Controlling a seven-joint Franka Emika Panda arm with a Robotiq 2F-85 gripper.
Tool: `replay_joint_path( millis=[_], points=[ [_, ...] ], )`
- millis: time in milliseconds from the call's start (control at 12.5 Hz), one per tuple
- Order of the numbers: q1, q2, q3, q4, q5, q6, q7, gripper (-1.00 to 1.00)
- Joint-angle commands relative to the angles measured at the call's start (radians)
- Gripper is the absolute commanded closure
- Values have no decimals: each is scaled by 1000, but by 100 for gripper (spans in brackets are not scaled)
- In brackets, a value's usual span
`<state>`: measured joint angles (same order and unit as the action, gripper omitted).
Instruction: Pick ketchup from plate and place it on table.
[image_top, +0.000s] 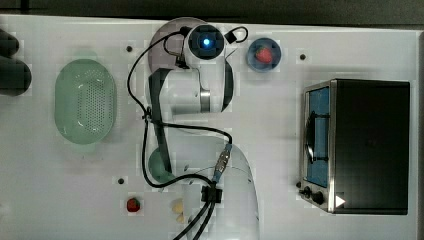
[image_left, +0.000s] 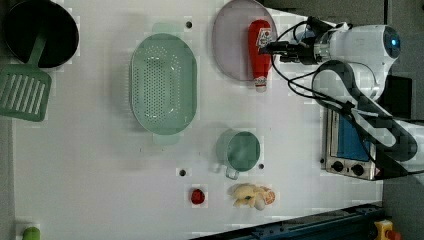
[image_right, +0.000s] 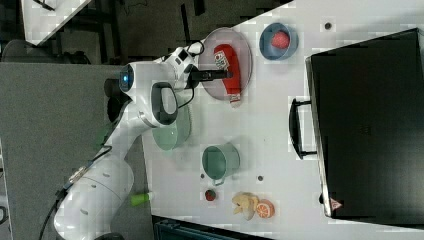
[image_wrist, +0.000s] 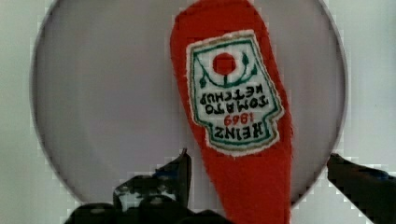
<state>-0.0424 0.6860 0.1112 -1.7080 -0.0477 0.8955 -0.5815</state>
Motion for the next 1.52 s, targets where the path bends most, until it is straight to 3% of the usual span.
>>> replay_joint_path(
  millis=[80,720,800,1040,1520],
  points=[
    [6,23,-3,13,-45,20,-35,-100],
    [9,111,-7,15,-46,212,-35,-100],
    [9,115,-7,14,-46,219,-35,-93],
    [9,109,-8,19,-45,218,-35,-23],
    [2,-22,-12,2,-45,172,-31,-23]
  ],
)
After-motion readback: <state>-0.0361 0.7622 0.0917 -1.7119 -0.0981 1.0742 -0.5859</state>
